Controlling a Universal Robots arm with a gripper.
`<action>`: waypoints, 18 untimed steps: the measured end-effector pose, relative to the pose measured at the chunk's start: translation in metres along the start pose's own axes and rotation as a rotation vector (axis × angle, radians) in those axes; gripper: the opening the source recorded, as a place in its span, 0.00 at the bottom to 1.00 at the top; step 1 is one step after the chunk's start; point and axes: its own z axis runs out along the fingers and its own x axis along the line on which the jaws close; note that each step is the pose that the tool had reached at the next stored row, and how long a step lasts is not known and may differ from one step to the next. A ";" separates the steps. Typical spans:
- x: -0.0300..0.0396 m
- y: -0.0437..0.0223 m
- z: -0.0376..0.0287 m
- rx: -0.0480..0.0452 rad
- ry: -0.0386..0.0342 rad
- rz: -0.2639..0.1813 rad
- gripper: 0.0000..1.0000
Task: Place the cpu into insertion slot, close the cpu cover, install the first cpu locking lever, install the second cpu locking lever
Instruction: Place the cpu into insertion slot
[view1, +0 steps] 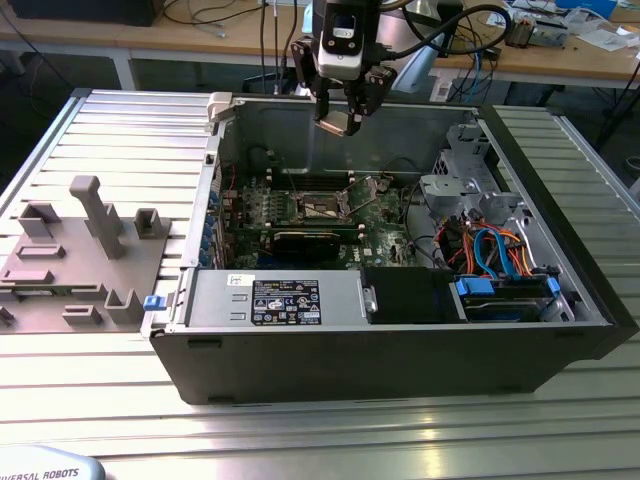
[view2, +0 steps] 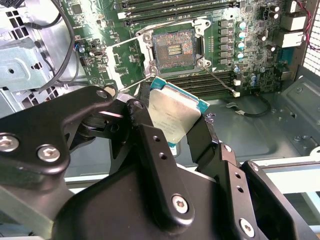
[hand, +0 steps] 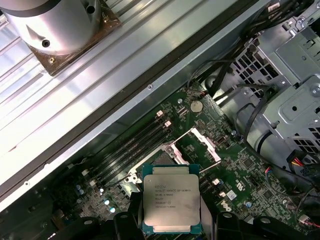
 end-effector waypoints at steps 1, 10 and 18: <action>0.0000 0.0000 0.0000 0.0000 0.0000 0.001 0.54; -0.0002 -0.0002 0.0000 -0.0001 -0.0014 0.018 0.54; -0.0002 -0.0003 -0.0001 -0.0001 -0.0023 0.030 0.54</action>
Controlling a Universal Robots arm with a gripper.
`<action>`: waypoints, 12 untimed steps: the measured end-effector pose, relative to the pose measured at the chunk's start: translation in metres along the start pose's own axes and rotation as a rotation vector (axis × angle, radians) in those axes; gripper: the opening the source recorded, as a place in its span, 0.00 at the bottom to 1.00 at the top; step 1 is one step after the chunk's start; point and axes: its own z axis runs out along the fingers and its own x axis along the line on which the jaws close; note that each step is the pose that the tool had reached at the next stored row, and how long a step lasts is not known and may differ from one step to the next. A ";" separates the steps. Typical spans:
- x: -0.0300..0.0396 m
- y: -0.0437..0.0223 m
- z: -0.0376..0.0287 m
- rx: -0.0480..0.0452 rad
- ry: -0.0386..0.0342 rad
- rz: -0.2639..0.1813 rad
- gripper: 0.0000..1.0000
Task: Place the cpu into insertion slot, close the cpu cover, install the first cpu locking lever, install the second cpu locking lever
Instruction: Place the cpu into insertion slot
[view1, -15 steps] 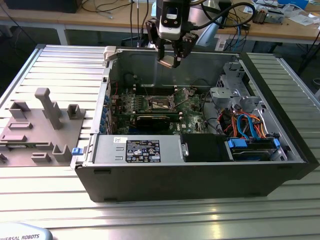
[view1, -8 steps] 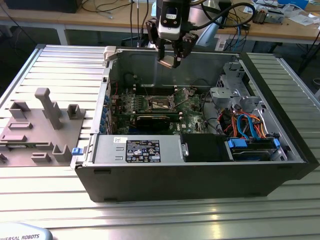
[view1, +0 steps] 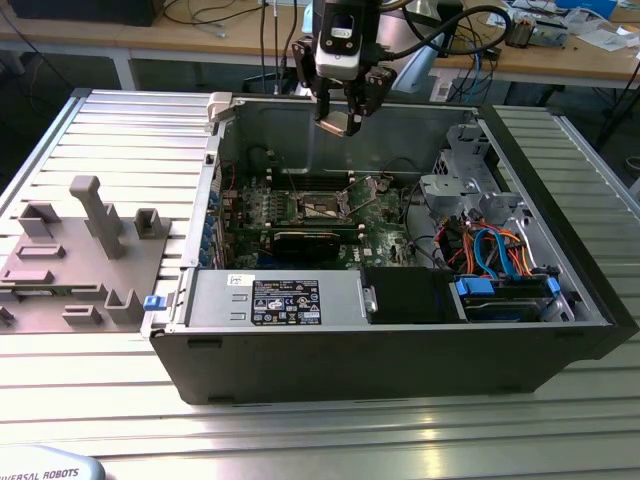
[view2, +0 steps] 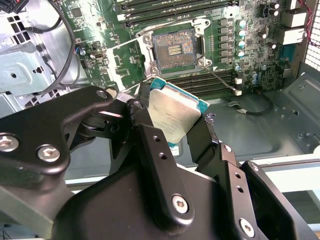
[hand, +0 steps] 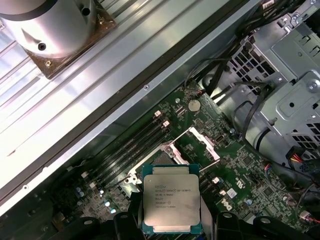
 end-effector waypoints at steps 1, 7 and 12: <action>0.0000 0.0000 0.0000 -0.0001 -0.0001 0.001 0.54; 0.0000 0.0000 0.0000 -0.0001 -0.0007 0.009 0.54; 0.0000 0.0000 0.0000 -0.0001 -0.0010 0.014 0.54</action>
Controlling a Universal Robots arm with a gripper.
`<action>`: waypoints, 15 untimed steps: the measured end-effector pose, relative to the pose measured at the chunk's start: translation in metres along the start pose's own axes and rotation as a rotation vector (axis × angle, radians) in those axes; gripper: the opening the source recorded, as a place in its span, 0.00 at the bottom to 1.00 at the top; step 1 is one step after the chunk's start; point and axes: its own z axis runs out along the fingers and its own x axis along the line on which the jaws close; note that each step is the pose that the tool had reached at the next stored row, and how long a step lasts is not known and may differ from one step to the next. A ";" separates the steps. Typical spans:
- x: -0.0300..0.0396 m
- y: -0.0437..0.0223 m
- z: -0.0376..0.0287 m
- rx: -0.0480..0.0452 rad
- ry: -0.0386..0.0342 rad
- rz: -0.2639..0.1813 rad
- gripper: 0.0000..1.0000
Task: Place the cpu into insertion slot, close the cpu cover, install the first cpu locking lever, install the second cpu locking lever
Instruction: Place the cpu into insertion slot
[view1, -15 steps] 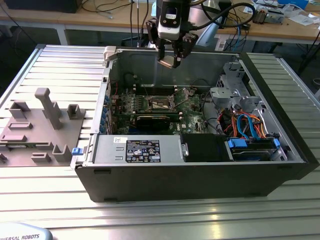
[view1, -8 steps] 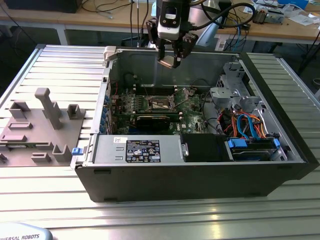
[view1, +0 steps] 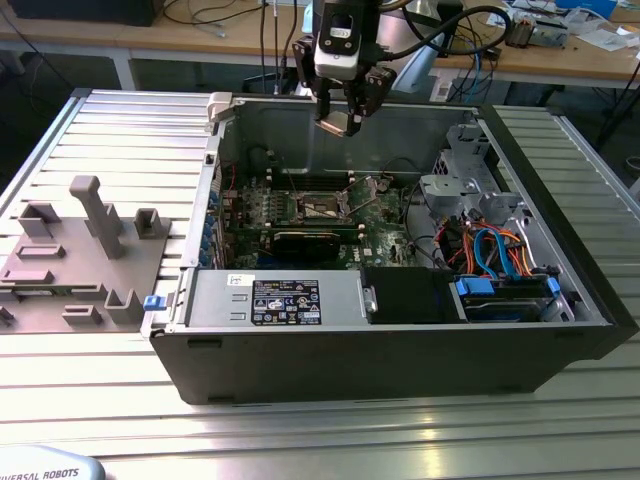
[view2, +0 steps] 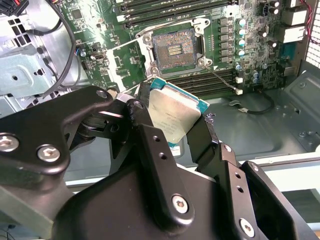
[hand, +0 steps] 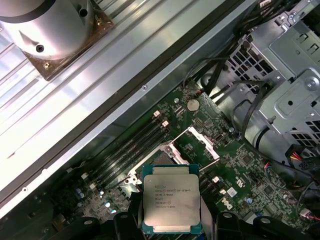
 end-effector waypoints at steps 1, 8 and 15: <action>0.0000 0.0000 0.0000 0.0000 -0.0001 0.001 0.54; 0.0000 0.0000 0.0000 -0.0001 -0.0003 0.004 0.54; 0.0000 0.0000 0.0000 0.0000 -0.0005 0.007 0.54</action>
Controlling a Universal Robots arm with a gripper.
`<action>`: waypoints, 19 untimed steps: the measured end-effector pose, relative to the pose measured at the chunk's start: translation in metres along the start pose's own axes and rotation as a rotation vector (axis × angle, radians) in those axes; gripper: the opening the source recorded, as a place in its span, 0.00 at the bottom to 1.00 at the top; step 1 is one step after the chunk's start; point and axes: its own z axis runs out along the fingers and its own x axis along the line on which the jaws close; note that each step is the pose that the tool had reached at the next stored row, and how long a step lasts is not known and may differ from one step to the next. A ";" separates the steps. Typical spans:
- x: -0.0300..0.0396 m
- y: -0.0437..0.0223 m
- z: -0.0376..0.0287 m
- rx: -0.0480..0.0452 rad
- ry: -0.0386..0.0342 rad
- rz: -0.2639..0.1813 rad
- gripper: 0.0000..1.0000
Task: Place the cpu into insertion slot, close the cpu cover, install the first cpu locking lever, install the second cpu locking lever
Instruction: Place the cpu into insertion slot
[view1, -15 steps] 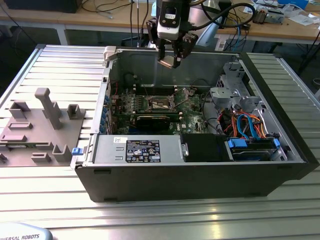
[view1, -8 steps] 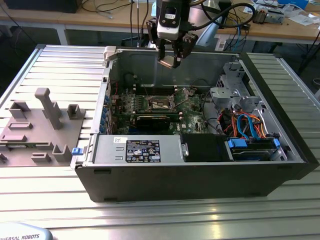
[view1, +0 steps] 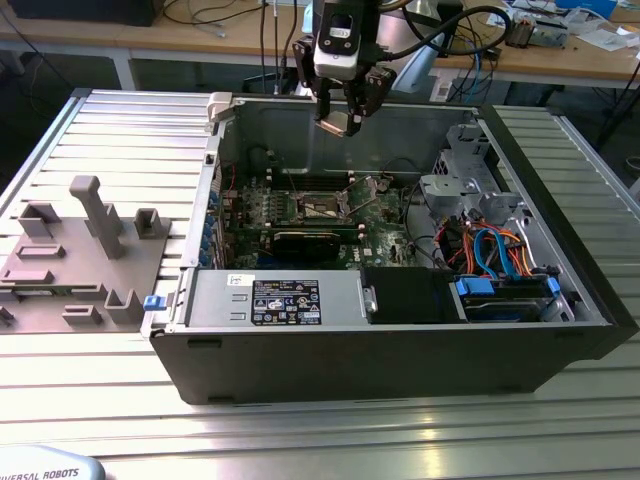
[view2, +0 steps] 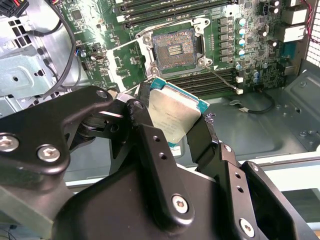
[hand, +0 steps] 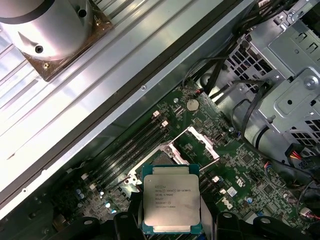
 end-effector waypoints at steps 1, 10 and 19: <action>0.0000 0.0000 0.0000 0.0000 0.0000 0.000 0.54; 0.0000 0.0000 0.0000 -0.0001 -0.0004 0.006 0.54; 0.0000 0.0000 0.0000 -0.0001 -0.0008 0.011 0.54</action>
